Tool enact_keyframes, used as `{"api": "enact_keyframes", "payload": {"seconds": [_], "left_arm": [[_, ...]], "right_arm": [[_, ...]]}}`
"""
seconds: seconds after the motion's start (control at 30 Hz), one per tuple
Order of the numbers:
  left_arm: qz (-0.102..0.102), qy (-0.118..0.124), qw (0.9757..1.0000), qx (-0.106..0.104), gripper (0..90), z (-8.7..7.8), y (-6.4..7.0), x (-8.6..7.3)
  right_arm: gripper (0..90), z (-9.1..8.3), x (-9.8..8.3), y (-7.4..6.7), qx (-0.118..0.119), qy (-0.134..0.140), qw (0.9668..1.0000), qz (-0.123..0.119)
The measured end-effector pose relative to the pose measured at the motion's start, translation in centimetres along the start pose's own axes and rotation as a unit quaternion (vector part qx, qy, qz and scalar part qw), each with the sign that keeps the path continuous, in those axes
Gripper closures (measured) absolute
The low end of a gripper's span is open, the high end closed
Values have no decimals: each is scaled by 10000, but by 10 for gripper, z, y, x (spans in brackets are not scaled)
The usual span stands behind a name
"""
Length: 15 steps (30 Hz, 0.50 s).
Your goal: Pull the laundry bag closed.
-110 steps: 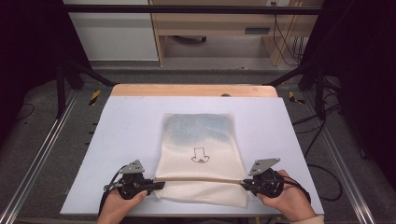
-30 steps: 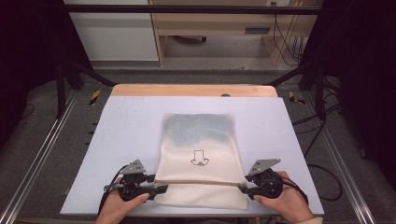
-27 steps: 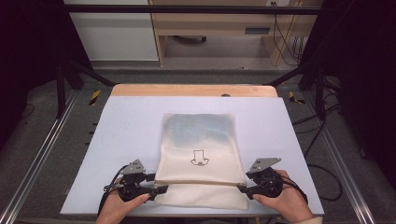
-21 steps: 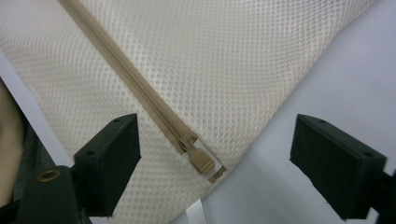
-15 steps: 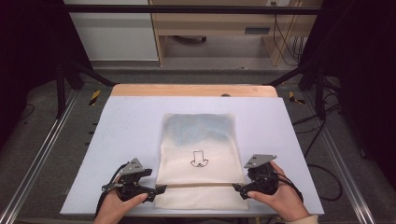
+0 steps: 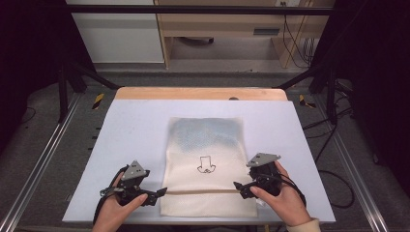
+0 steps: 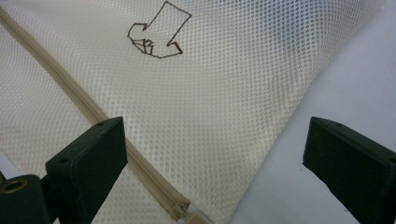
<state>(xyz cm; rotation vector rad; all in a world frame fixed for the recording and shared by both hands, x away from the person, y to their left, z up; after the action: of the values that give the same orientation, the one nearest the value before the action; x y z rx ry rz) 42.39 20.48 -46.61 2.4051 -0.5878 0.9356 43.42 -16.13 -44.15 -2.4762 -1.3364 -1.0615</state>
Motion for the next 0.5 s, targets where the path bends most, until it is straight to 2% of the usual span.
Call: {"api": "enact_keyframes", "payload": {"seconds": [0.17,0.3,0.5], "left_arm": [[93,40,9998,172,78,-6,-2,11],[120,6,9997,205,78,-9,-3,20],[186,91,9993,310,79,-14,-2,43]], "right_arm": [[69,2,11,4,-144,35,9999,66],[69,5,21,6,-207,55,9997,118],[69,6,38,9,-310,212,9992,158]]}}
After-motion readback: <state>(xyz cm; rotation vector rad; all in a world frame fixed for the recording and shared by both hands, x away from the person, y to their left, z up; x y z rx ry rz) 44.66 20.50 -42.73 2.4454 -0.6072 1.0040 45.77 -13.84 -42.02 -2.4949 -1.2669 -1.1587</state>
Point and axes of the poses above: each handheld gripper's, and its own axes: z roughly forward along the jaws, x roughly out of its top, y roughly to its right, the point moved 3 cm from there along z, roughly forward along the jaws, and after that the axes turned 14 degrees about -z, right-handed, at the moved point
